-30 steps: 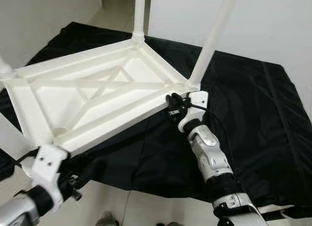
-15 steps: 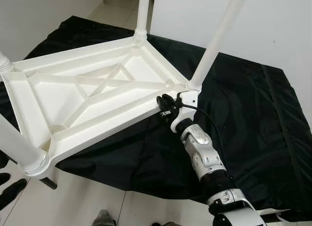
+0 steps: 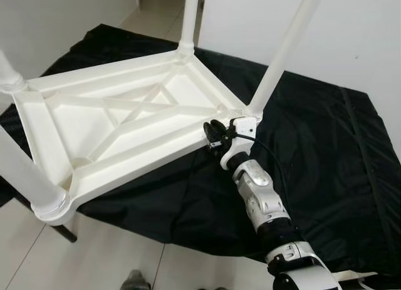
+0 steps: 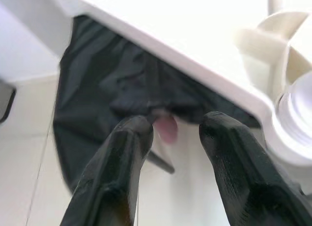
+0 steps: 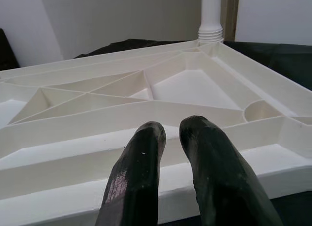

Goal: Building children table

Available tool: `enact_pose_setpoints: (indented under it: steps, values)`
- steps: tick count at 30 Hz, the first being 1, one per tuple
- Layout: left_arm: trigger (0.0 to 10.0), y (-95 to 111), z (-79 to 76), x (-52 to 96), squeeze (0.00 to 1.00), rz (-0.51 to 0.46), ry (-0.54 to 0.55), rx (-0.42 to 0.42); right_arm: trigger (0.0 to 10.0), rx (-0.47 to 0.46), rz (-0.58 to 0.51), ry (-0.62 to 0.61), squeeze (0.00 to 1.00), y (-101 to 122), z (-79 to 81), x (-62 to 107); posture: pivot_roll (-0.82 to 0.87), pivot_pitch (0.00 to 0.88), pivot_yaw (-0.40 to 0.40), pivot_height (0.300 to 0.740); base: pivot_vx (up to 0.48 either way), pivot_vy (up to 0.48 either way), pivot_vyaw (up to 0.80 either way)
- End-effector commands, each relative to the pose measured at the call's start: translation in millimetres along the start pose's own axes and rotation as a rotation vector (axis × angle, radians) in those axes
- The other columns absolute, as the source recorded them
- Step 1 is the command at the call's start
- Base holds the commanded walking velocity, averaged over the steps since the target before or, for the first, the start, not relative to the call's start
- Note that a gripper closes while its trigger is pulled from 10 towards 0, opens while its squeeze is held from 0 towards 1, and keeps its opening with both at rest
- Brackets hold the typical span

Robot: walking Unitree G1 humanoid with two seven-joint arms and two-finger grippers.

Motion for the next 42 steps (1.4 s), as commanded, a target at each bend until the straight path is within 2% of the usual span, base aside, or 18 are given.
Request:
enact_pose_setpoints:
  steps: [1,2,4,6,7,10,13,14,15,16,21,23,27,34,36,38,41,42]
  values:
    - [10.0,-4.0,10.4,-1.2,0.0,0.043,0.19,-0.017,10.0,-0.006,0.001,-0.02,0.0,-2.3,-4.1,2.2,0.39,0.06,-0.07,0.74,0.0,0.0,0.0]
    - [10.0,-3.6,11.9,-3.6,0.0,0.044,0.203,-0.014,10.0,-0.005,-0.001,-0.021,0.0,-2.4,-4.4,2.3,0.39,0.06,-0.07,0.74,0.0,0.0,0.0]
    - [10.0,20.5,14.0,-19.3,0.0,-0.087,0.313,-0.016,10.0,-0.002,-0.003,-0.027,0.0,-1.3,-5.9,2.8,0.38,0.061,-0.072,0.74,0.0,0.0,0.0]
    - [10.0,38.0,14.1,-28.1,0.0,-0.178,0.38,-0.002,10.0,0.0,-0.004,-0.031,0.0,-0.9,-6.6,3.0,0.37,0.061,-0.075,0.74,0.0,0.0,0.0]
    - [10.0,38.0,14.1,-28.1,0.0,-0.178,0.38,-0.002,10.0,0.0,-0.004,-0.031,0.0,-0.9,-6.6,3.0,0.37,0.061,-0.075,0.74,0.0,0.0,0.0]
    - [10.0,52.1,9.3,-35.9,0.0,-0.27,0.396,0.045,10.0,0.002,-0.004,-0.031,0.0,-1.3,-6.7,3.2,0.37,0.062,-0.079,0.74,0.0,0.0,0.0]
    - [10.0,66.2,-19.0,-54.7,0.0,-0.346,0.299,0.14,10.0,0.01,0.004,-0.039,0.0,-2.3,-7.6,3.4,0.36,0.064,-0.077,0.74,0.0,0.0,0.0]
    - [10.0,66.2,-19.0,-54.7,0.0,-0.346,0.299,0.14,10.0,0.01,0.004,-0.039,0.0,-2.3,-7.6,3.4,0.36,0.064,-0.077,0.74,0.0,0.0,0.0]
    - [10.0,70.1,-32.0,-61.0,0.0,-0.365,0.25,0.168,10.0,0.024,0.014,-0.052,0.0,-3.6,-9.3,3.8,0.36,0.064,-0.075,0.74,0.0,0.0,0.0]
    - [10.0,70.1,-32.0,-61.0,0.0,-0.365,0.25,0.168,10.0,0.024,0.014,-0.052,0.0,-3.6,-9.3,3.8,0.36,0.064,-0.075,0.74,0.0,0.0,0.0]
    - [10.0,87.6,-72.1,-77.7,0.0,-0.432,0.111,0.253,10.0,0.062,0.05,-0.117,0.0,-7.4,-16.9,4.2,0.35,0.073,-0.071,0.74,0.0,0.0,0.0]
    - [10.0,87.6,-72.1,-77.7,0.0,-0.432,0.111,0.253,10.0,0.062,0.05,-0.117,0.0,-7.4,-16.9,4.2,0.35,0.073,-0.071,0.74,0.0,0.0,0.0]
    - [10.0,106.7,-96.5,-86.5,0.0,-0.479,0.045,0.304,10.0,0.086,0.046,-0.188,0.0,-6.5,-21.5,2.9,0.34,0.076,-0.066,0.74,0.0,0.0,0.0]
    - [10.0,124.9,-113.3,-93.0,0.0,-0.5,0.039,0.372,10.0,0.094,0.035,-0.258,0.0,-4.4,-27.9,3.1,0.32,0.082,-0.058,0.74,0.0,0.0,0.0]
    - [10.0,138.8,-126.6,-97.5,0.0,-0.527,0.007,0.401,10.0,0.112,0.021,-0.3,0.0,-1.0,-34.4,4.3,0.31,0.084,-0.056,0.74,0.0,0.0,0.0]
    - [10.0,142.4,-130.1,-98.4,0.0,-0.534,-0.002,0.409,10.0,0.116,0.017,-0.311,0.0,-0.1,-36.1,4.7,0.31,0.084,-0.056,0.74,0.0,0.0,0.0]
    - [10.0,156.9,-143.0,-102.9,0.0,-0.556,-0.033,0.441,10.0,0.148,-0.004,-0.406,0.0,4.6,-47.1,8.1,0.3,0.085,-0.059,0.74,0.0,0.0,0.0]
    - [10.0,162.3,-151.2,-104.6,0.0,-0.562,-0.058,0.436,10.0,0.162,0.006,-0.483,0.0,4.3,-55.1,11.1,0.3,0.085,-0.06,0.74,0.0,0.0,0.0]
Point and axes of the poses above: a point about 5 cm out from each wrist's last joint towards the gripper, its own x axis pointing back from the gripper into the wrist, its own y axis along the axis of the wrist's last joint, z = x × y, the point moved 1 cm from there along -x, pointing out of the wrist towards the gripper, and after that the axes turned 6 degrees about -x, right-handed, at the moved point
